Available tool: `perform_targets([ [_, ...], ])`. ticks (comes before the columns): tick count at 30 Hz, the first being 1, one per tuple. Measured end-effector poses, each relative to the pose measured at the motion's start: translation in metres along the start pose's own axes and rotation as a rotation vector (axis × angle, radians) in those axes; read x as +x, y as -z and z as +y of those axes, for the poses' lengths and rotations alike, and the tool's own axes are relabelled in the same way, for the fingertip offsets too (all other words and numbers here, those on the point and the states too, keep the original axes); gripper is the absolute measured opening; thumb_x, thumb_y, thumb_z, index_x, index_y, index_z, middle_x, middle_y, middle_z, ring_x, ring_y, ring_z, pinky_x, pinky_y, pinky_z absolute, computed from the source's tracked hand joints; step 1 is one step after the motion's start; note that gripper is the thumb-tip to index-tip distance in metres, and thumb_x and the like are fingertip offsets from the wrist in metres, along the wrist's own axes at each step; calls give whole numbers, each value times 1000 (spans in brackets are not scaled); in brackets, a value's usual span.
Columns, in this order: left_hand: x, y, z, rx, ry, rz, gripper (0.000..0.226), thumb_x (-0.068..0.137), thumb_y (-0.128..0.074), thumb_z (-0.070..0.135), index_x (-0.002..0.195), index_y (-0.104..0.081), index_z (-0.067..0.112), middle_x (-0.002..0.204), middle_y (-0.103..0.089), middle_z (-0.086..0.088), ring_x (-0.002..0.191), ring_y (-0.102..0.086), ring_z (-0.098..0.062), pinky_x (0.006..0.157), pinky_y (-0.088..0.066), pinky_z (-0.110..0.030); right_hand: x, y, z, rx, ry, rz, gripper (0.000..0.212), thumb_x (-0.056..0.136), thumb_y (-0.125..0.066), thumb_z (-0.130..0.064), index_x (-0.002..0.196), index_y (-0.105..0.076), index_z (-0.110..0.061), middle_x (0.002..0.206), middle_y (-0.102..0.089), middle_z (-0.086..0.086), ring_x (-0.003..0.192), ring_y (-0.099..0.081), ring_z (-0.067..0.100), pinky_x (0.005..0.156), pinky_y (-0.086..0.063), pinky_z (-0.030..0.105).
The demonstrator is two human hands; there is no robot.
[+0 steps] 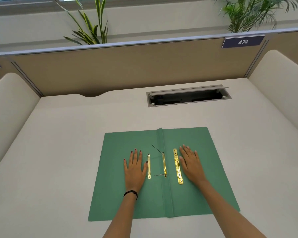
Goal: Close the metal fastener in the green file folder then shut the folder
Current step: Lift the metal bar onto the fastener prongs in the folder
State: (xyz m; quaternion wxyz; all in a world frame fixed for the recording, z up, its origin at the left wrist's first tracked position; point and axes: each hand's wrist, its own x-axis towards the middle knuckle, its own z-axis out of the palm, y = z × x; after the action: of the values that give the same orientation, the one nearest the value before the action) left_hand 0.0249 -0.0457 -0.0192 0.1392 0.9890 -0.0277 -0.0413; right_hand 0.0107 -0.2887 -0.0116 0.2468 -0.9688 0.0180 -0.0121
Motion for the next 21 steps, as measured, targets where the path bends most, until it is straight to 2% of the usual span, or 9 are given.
perform_targets([
  [2, -1, 0, 0, 21, 4, 5, 60, 101, -25, 45, 153, -3, 27, 164, 1, 3, 152, 1, -16, 117, 13, -39, -3, 4, -1, 100, -4, 42, 46, 98, -44, -23, 142, -32, -14, 152, -30, 5, 142, -25, 19, 119, -18, 41],
  [3, -1, -1, 1, 25, 6, 5, 59, 101, -25, 45, 153, -3, 27, 164, 1, 2, 152, 1, -16, 117, 13, -39, -6, 4, -2, 122, -4, 101, 42, 95, -50, -20, 135, -41, -9, 145, -40, 9, 135, -36, 24, 114, -30, 42],
  [5, -3, -1, 2, 18, 12, 9, 59, 101, -25, 43, 153, -3, 26, 164, 1, 3, 152, 1, -17, 117, 13, -38, -12, 5, -3, 88, -9, 233, 23, 89, -60, -16, 108, -54, -6, 111, -57, 10, 101, -55, 25, 86, -51, 41],
  [6, -4, 0, 2, 11, 19, 14, 59, 101, -26, 43, 153, -4, 26, 164, 1, 3, 152, 1, -17, 118, 12, -39, -15, 5, -5, 74, -20, 248, 15, 87, -62, -17, 95, -53, -8, 94, -55, 6, 84, -54, 22, 73, -50, 36],
  [8, -6, 1, 3, 4, 26, 20, 59, 102, -26, 42, 153, -4, 25, 164, 0, 3, 152, 0, -17, 118, 11, -39, -18, 6, -11, 59, -57, 178, 19, 87, -62, -25, 83, -50, -10, 80, -46, -1, 72, -47, 18, 65, -40, 29],
  [10, -7, 2, 4, -2, 23, 23, 58, 102, -26, 40, 153, -4, 25, 164, 0, 2, 152, 0, -17, 120, 10, -39, -17, 9, -19, 8, -118, 90, 30, 87, -61, -37, 82, -52, -9, 81, -45, -1, 75, -46, 18, 68, -41, 30],
  [13, -9, 3, 4, 6, 23, 20, 57, 103, -24, 39, 153, -2, 24, 164, 2, 2, 152, 2, -17, 121, 8, -40, -11, 15, -32, -71, -220, -60, 42, 84, -61, -47, 94, -53, -7, 95, -50, 5, 90, -51, 21, 79, -46, 34],
  [17, -14, 4, 5, 25, 32, 13, 57, 103, -21, 39, 153, 2, 23, 163, 5, 2, 152, 4, -17, 121, 7, -41, -7, 25, -41, -77, -347, -158, 32, 89, -60, -25, 110, -50, -3, 119, -50, 15, 108, -51, 30, 89, -46, 39],
  [21, -24, 3, 7, -11, 60, 34, 57, 103, -23, 37, 153, 0, 22, 163, 3, 0, 152, 1, -18, 122, 6, -41, -12, 34, -40, -80, -436, -146, 27, 91, -56, -13, 114, -49, -1, 126, -46, 17, 113, -49, 32, 90, -45, 38],
])
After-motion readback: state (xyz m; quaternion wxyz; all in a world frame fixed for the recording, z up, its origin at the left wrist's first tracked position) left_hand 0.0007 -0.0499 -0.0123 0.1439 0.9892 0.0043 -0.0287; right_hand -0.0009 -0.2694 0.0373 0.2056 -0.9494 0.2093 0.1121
